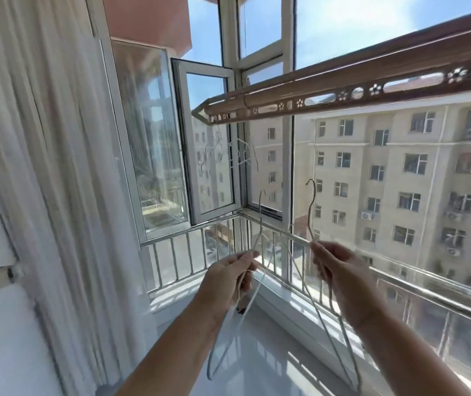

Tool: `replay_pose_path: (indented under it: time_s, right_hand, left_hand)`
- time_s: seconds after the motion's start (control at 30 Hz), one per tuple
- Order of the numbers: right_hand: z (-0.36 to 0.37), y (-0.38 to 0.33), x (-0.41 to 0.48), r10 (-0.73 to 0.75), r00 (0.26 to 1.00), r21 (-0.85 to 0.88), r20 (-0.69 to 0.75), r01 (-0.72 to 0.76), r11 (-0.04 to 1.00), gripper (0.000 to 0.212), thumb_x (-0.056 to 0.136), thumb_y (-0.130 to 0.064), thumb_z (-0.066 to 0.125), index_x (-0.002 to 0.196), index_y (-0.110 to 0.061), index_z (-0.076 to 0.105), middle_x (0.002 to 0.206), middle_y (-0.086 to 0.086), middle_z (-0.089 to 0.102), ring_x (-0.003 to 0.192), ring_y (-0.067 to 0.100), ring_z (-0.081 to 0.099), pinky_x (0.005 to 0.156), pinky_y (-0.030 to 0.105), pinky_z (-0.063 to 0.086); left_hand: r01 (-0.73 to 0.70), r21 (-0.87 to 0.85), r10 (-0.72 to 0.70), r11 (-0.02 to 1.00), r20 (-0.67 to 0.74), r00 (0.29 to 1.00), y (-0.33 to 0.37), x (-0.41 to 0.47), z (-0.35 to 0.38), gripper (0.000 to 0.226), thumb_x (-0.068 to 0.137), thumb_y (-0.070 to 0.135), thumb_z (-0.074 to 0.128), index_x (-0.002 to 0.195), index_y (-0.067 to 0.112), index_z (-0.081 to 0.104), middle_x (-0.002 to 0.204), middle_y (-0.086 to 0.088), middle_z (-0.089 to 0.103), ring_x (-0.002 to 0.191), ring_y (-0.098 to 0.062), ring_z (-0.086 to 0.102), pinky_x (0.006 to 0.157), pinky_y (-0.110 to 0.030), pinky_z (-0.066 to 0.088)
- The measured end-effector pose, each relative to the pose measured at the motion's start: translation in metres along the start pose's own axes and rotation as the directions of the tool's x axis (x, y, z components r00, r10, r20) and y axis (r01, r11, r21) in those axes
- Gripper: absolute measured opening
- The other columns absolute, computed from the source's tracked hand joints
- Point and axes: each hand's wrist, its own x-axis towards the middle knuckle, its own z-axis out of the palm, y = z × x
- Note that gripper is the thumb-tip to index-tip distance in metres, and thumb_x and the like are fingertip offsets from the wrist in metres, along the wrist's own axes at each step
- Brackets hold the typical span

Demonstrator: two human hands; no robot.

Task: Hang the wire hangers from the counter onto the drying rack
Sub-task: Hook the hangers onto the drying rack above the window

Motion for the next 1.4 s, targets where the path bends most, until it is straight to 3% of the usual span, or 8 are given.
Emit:
replay_pose_path:
  time_s: [0.17,0.3,0.47,0.63,0.93,1.4]
  right_hand:
    - [0.032,0.0,0.072,-0.058,0.998,-0.036,-0.003,0.058,0.998,0.025,0.075,-0.024,0.067,0.092,-0.006,0.068,0.067,0.002,0.055,0.064,0.013,0.045,0.066,0.025,0.042]
    - [0.05,0.002,0.124,-0.122,0.99,-0.101,-0.072,0.114,0.988,0.02,0.082,-0.019,0.064,0.094,-0.004,0.067,0.064,0.0,0.056,0.061,0.011,0.047,0.064,0.022,0.043]
    - [0.062,-0.004,0.179,-0.207,0.964,-0.179,-0.165,0.177,0.968,0.012,0.081,-0.019,0.065,0.087,-0.01,0.069,0.059,-0.002,0.057,0.056,0.009,0.046,0.059,0.02,0.043]
    - [0.069,-0.011,0.229,-0.271,0.938,-0.245,-0.216,0.217,0.945,0.011,0.083,-0.014,0.064,0.088,-0.005,0.068,0.059,0.002,0.051,0.055,0.01,0.041,0.059,0.023,0.039]
    - [0.067,-0.019,0.32,-0.356,0.915,-0.298,-0.188,0.292,0.909,0.014,0.082,-0.015,0.066,0.091,-0.003,0.068,0.056,-0.003,0.053,0.045,-0.002,0.045,0.047,0.01,0.04]
    - [0.081,-0.012,0.389,-0.392,0.894,-0.319,-0.219,0.314,0.894,0.018,0.082,-0.015,0.067,0.092,0.001,0.067,0.055,-0.001,0.053,0.046,0.003,0.044,0.049,0.013,0.039]
  left_hand:
    - [-0.021,0.022,0.019,1.0,0.095,0.995,0.027,0.079,-0.012,0.015,0.089,0.008,0.056,0.089,0.004,0.071,0.064,-0.001,0.059,0.049,-0.006,0.05,0.045,-0.016,0.044]
    - [-0.009,0.013,0.006,1.0,0.175,0.985,0.041,0.144,-0.014,0.014,0.088,0.007,0.056,0.087,0.005,0.07,0.064,-0.002,0.059,0.048,-0.007,0.05,0.042,-0.017,0.043]
    - [0.001,0.003,-0.002,1.0,0.286,0.958,0.06,0.208,-0.007,0.014,0.087,0.006,0.057,0.087,0.005,0.071,0.07,-0.004,0.061,0.059,-0.01,0.05,0.053,-0.02,0.043]
    - [-0.017,-0.041,0.031,0.999,0.376,0.926,0.085,0.267,0.011,0.017,0.089,0.006,0.055,0.098,0.001,0.068,0.074,-0.006,0.059,0.061,-0.01,0.049,0.051,-0.016,0.046]
    - [-0.13,-0.101,0.159,0.986,0.381,0.911,0.119,0.356,0.05,0.015,0.091,0.006,0.053,0.089,0.006,0.069,0.071,-0.003,0.057,0.06,-0.009,0.047,0.048,-0.014,0.045]
    - [-0.134,-0.138,0.177,0.981,0.37,0.912,0.133,0.434,0.057,0.013,0.091,0.007,0.054,0.09,0.006,0.068,0.068,-0.002,0.057,0.056,-0.007,0.049,0.047,-0.014,0.045]
